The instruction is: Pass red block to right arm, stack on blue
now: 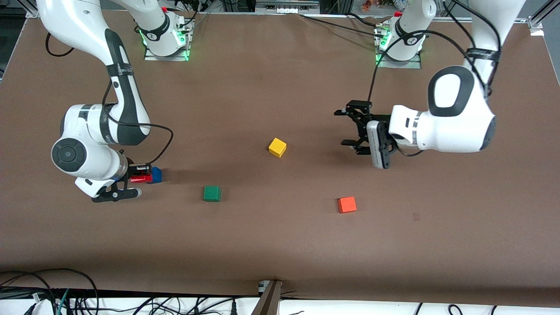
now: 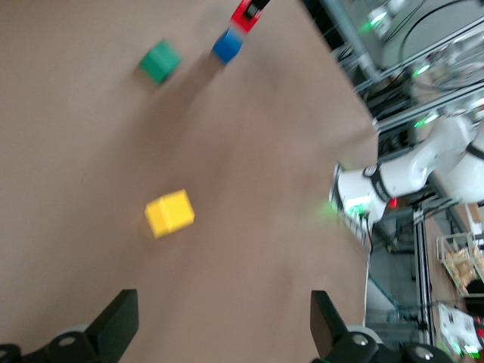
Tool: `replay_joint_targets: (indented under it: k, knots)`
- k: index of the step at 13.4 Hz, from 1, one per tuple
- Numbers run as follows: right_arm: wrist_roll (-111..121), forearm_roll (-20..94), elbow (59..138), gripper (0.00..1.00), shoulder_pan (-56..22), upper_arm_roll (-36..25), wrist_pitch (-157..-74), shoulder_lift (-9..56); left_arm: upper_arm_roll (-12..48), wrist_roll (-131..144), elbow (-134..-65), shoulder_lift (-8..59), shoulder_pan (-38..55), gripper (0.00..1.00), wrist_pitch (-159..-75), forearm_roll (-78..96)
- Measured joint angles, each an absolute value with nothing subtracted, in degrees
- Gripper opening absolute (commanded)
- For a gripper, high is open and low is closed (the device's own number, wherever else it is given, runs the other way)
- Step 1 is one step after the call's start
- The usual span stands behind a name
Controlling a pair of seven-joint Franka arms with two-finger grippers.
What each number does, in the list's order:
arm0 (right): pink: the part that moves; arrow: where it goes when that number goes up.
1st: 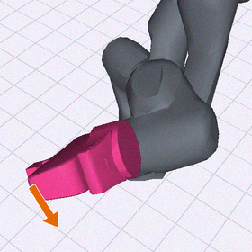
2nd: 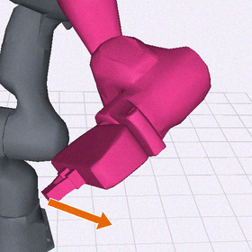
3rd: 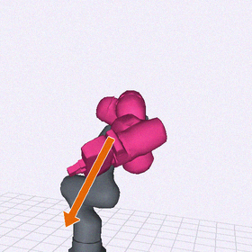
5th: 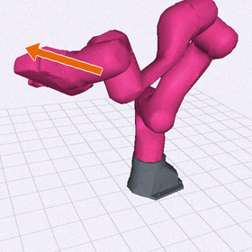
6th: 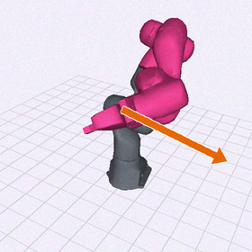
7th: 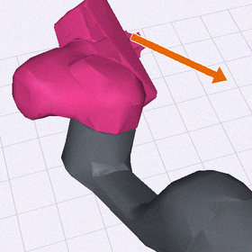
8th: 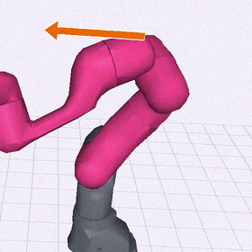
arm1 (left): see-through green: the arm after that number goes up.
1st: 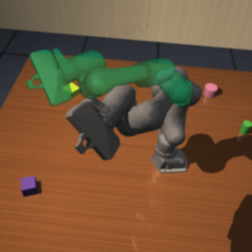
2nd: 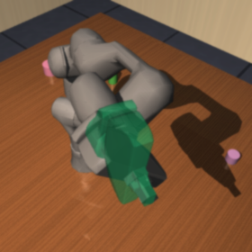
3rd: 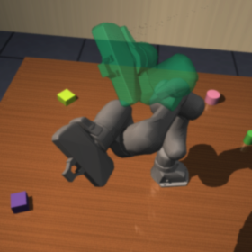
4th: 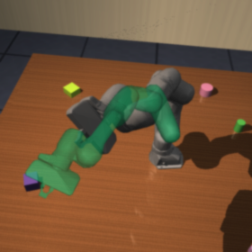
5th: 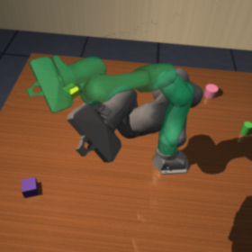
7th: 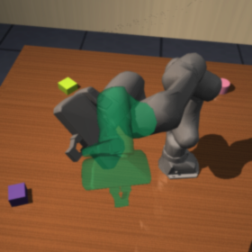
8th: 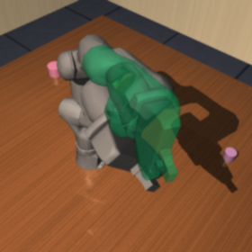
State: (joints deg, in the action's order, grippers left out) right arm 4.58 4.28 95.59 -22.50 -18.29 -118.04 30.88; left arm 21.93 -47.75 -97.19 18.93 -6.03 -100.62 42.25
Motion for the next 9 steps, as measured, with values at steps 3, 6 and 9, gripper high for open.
replay_joint_targets:
  k: [3, 6, 9]
  knots:
    - [4.4, 4.2, 98.7, 0.09, -22.7, -18.3, -123.3, 30.7, 21.8, -36.9, -90.0, 18.4, -8.2, 1.0, -90.0, 31.3]
    - [4.4, 4.2, 101.3, 0.09, -22.8, -18.3, -126.2, 30.5, 21.8, -23.8, -82.5, 17.7, -9.0, 1.0, -81.8, 18.5]
    - [4.4, 3.5, 102.4, 0.09, -22.8, -18.3, -126.6, 30.4, 21.9, -11.9, -77.4, 16.9, -9.0, 1.0, -78.8, 10.0]
